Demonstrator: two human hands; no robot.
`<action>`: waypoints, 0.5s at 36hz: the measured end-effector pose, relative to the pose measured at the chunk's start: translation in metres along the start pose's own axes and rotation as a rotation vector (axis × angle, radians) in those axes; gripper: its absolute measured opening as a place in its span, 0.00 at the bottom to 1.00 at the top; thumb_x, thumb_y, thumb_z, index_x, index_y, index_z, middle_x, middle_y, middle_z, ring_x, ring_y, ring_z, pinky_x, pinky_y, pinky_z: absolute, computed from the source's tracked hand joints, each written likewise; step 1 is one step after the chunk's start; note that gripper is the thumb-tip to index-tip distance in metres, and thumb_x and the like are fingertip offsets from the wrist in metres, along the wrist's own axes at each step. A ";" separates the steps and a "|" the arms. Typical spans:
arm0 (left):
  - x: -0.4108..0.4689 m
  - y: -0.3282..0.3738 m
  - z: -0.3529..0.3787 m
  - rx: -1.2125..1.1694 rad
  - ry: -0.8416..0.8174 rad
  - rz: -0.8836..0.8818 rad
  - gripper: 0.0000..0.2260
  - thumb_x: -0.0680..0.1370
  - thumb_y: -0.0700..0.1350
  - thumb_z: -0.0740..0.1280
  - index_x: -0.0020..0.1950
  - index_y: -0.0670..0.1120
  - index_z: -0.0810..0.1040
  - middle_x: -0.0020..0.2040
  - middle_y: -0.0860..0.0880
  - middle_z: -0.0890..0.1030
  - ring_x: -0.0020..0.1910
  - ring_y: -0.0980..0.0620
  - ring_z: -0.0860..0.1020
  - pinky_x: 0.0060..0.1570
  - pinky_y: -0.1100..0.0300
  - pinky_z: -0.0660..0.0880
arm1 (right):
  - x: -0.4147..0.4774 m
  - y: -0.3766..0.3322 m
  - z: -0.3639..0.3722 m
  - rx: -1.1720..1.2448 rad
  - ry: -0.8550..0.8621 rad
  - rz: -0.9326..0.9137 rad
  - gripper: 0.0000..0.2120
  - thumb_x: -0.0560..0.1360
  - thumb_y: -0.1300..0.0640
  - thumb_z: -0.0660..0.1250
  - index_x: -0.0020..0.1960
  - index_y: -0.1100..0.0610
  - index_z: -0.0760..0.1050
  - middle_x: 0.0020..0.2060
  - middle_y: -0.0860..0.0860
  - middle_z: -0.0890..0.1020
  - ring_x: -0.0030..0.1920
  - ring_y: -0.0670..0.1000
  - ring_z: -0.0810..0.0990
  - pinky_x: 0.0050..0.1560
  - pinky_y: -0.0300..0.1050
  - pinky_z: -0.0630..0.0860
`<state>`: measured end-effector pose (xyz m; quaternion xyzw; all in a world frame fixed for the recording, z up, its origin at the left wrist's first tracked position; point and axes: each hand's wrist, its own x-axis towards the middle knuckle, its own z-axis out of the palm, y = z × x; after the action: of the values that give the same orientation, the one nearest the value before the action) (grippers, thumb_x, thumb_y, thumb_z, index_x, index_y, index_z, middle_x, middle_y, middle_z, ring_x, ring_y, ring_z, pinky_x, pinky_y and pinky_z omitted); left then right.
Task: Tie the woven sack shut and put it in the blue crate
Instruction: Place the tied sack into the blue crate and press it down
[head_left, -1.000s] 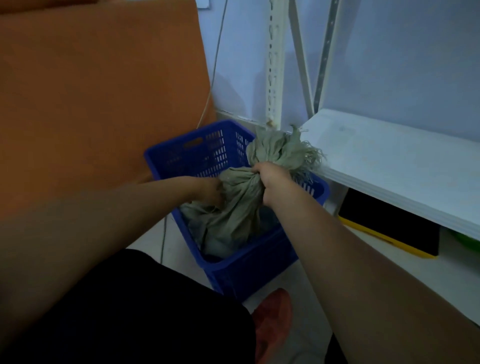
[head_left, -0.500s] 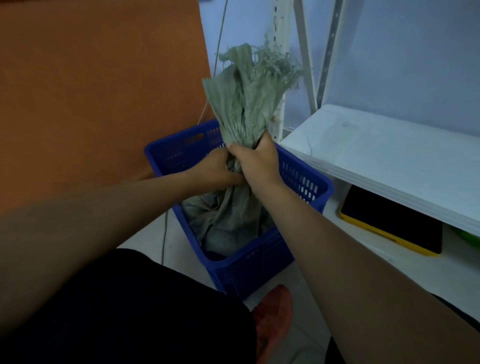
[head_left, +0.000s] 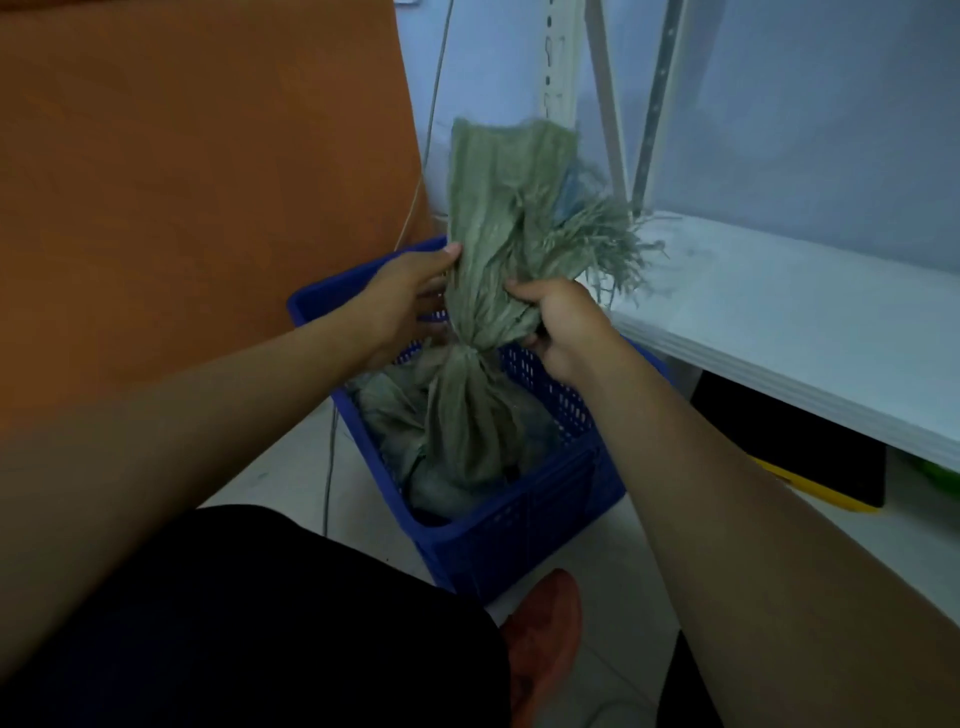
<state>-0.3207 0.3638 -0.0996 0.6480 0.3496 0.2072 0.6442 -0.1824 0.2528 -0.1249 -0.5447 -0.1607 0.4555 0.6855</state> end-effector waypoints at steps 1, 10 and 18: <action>0.000 0.000 -0.001 -0.003 0.035 0.013 0.18 0.77 0.58 0.68 0.62 0.50 0.79 0.58 0.49 0.84 0.58 0.47 0.81 0.58 0.45 0.77 | 0.001 0.001 -0.002 -0.068 -0.028 0.027 0.14 0.76 0.60 0.69 0.61 0.59 0.79 0.50 0.53 0.86 0.35 0.49 0.82 0.23 0.37 0.71; -0.004 0.002 -0.004 0.055 -0.002 0.036 0.12 0.82 0.40 0.64 0.65 0.43 0.78 0.56 0.47 0.85 0.55 0.46 0.83 0.50 0.53 0.82 | 0.009 0.006 -0.005 -0.074 -0.189 -0.065 0.29 0.69 0.49 0.77 0.67 0.57 0.77 0.57 0.52 0.85 0.59 0.54 0.83 0.64 0.55 0.76; 0.000 0.009 -0.002 -0.363 0.201 -0.021 0.12 0.83 0.42 0.61 0.65 0.43 0.76 0.57 0.44 0.84 0.54 0.46 0.83 0.46 0.50 0.83 | 0.009 -0.006 -0.008 0.243 0.040 -0.123 0.11 0.77 0.58 0.70 0.59 0.57 0.80 0.54 0.55 0.85 0.51 0.54 0.85 0.48 0.49 0.83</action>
<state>-0.3199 0.3660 -0.0903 0.4935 0.3759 0.3236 0.7145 -0.1690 0.2554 -0.1246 -0.4556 -0.1237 0.4178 0.7762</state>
